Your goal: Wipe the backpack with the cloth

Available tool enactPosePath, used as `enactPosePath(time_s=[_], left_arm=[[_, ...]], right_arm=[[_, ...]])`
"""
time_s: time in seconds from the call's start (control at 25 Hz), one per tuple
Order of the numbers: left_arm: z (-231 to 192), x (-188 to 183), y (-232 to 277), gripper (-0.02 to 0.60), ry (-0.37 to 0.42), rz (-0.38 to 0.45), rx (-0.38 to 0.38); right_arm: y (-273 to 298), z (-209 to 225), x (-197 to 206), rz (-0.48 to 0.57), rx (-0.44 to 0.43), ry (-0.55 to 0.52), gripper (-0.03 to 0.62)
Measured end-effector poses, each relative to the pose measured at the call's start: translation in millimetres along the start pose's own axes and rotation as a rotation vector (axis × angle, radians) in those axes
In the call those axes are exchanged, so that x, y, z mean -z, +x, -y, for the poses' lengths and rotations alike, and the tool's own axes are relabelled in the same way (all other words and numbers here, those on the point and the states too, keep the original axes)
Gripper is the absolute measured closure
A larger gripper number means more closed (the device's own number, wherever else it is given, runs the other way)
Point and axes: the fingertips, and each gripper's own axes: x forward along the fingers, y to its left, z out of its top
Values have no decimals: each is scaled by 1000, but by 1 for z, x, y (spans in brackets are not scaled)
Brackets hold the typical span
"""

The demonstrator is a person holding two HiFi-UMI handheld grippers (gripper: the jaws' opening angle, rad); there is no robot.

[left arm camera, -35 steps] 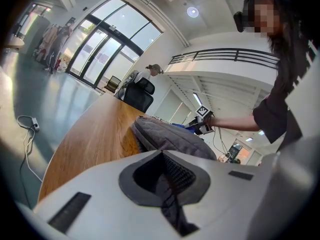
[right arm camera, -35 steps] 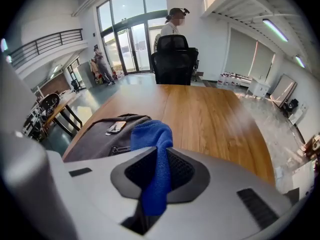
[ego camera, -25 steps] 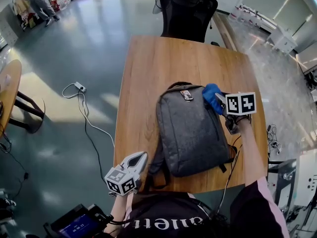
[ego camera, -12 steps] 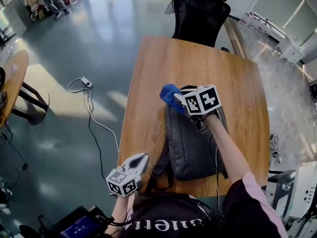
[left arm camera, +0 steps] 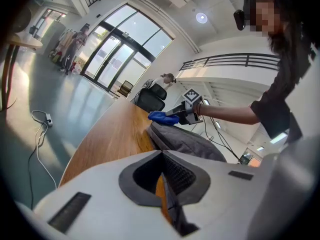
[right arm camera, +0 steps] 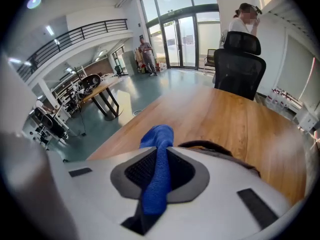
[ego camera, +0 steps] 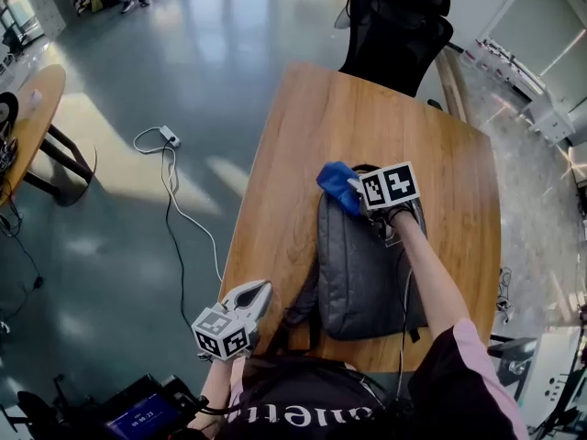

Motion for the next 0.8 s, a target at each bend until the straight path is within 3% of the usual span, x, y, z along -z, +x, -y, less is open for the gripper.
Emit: enactPosePath(time_s=[0.4,0.8], left_arm=[[6,-3,12,583,17,-23,28],[8,0,12,583,37,-36,33]], right_arm=[[-53,133,36,-30,219,131,533],[-98,198,98,9,312,338,533]])
